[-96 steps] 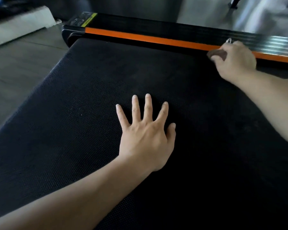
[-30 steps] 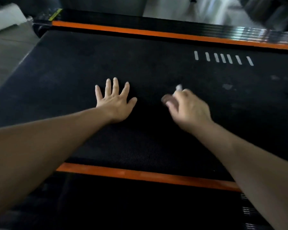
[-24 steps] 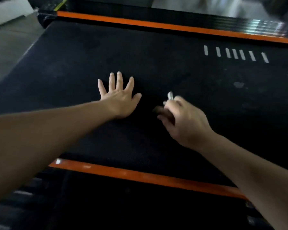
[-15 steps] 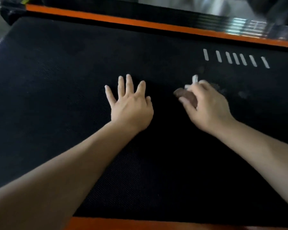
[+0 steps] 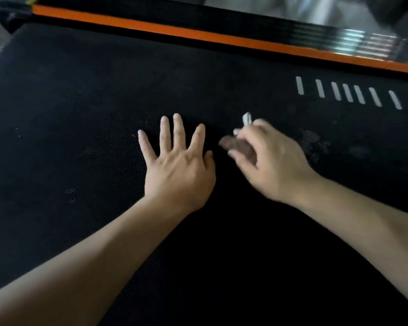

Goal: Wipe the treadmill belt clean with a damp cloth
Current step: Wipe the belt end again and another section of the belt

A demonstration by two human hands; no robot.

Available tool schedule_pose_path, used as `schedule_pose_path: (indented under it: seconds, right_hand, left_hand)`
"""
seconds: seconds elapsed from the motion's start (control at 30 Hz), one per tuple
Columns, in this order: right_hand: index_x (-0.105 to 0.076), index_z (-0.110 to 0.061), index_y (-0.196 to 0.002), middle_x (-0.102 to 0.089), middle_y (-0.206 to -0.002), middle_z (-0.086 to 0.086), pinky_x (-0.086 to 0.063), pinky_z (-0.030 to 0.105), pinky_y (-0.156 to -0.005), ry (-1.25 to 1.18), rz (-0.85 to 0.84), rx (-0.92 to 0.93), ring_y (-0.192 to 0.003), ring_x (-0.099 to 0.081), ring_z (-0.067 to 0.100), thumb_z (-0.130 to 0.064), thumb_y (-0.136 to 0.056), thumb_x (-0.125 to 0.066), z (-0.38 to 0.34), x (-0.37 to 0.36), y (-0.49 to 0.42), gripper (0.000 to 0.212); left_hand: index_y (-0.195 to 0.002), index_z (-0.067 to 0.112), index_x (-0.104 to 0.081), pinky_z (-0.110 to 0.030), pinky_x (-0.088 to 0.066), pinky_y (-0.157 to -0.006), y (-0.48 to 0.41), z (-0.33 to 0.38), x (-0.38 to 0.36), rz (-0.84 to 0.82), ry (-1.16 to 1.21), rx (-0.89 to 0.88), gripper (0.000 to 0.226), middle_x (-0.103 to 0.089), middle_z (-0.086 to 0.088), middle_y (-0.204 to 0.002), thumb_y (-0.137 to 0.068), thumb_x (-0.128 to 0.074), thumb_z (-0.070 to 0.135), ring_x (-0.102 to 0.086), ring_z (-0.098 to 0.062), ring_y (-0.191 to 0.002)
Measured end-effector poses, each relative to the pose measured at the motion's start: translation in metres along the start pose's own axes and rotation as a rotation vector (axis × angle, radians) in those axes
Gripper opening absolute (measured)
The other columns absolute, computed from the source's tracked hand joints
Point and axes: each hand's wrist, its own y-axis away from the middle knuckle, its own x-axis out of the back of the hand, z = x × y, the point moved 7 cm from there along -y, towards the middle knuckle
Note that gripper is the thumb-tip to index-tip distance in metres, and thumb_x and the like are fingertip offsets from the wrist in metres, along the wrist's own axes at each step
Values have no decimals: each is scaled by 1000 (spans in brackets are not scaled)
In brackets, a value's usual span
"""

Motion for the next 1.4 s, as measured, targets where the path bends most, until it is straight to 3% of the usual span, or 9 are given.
schedule_pose_path:
  seconds: [0.1,0.23,0.43,0.53,0.63,0.83,1.0,1.23,1.4]
  right_hand:
    - [-59,-17,-114,-59,-112,1,-51,38,-67,39,-61,101,-94,-64,28,-44,-95,-54,14,5,-11,34]
    - [-53,-16,-115,-57,-111,4,-40,35,-67,151,67,-272,-95,-62,31,-43,-101,-49,67,13,-66,30]
    - [-59,-19,-118,-61,-118,3,-54,41,-72,10,-55,136,-102,-64,29,-46,-98,-52,-13,-11,-18,34]
    - [-54,-21,-130,-59,-127,6,-50,41,-78,120,-6,-90,-109,-62,34,-44,-99,-52,45,0,-73,38]
    - [-54,-18,-118,-58,-114,6,-40,36,-70,161,61,-291,-100,-62,32,-43,-101,-50,69,6,-96,31]
    - [-59,-20,-120,-60,-116,4,-39,32,-67,81,-30,144,-101,-62,29,-44,-97,-55,3,-14,-55,33]
    - [-52,-17,-126,-56,-116,6,-40,38,-74,219,55,-276,-106,-61,34,-44,-102,-49,88,5,-122,36]
    - [-61,-19,-112,-56,-107,-7,-44,33,-71,14,-33,76,-88,-57,17,-43,-96,-60,56,-5,-96,29]
    - [-58,-17,-112,-57,-112,6,-41,37,-75,162,111,-333,-104,-60,35,-41,-99,-56,145,19,-149,28]
  left_hand:
    - [-162,32,-14,-65,11,-122,0,-1,0,27,1,14,60,4,-12,-173,-105,-24,50,14,-30,-158]
    - [-161,32,-16,-65,10,-122,0,0,1,31,-6,23,60,2,-12,-173,-105,-25,50,11,-30,-159]
    - [-163,31,-14,-62,11,-123,2,0,2,24,-11,29,63,2,-10,-173,-104,-27,50,11,-27,-159]
    - [-163,28,-16,-61,11,-123,3,0,3,36,-8,35,64,0,-9,-173,-105,-26,52,11,-27,-159]
    - [-163,27,-16,-61,12,-123,4,0,4,42,-8,31,64,1,-9,-173,-105,-24,53,12,-27,-159]
    - [-164,27,-14,-63,10,-123,3,1,1,36,-37,24,67,1,-11,-173,-104,-22,55,11,-28,-159]
    - [-163,27,-14,-63,10,-123,5,2,3,46,-25,10,66,1,-11,-173,-104,-22,56,11,-29,-159]
    - [-161,16,-18,-70,13,-119,-6,19,4,-19,21,118,67,3,-25,-170,-104,-27,51,15,-40,-156]
    - [-164,20,-5,-71,12,-118,-5,29,-6,35,-55,106,77,8,-32,-167,-102,-18,64,18,-47,-154]
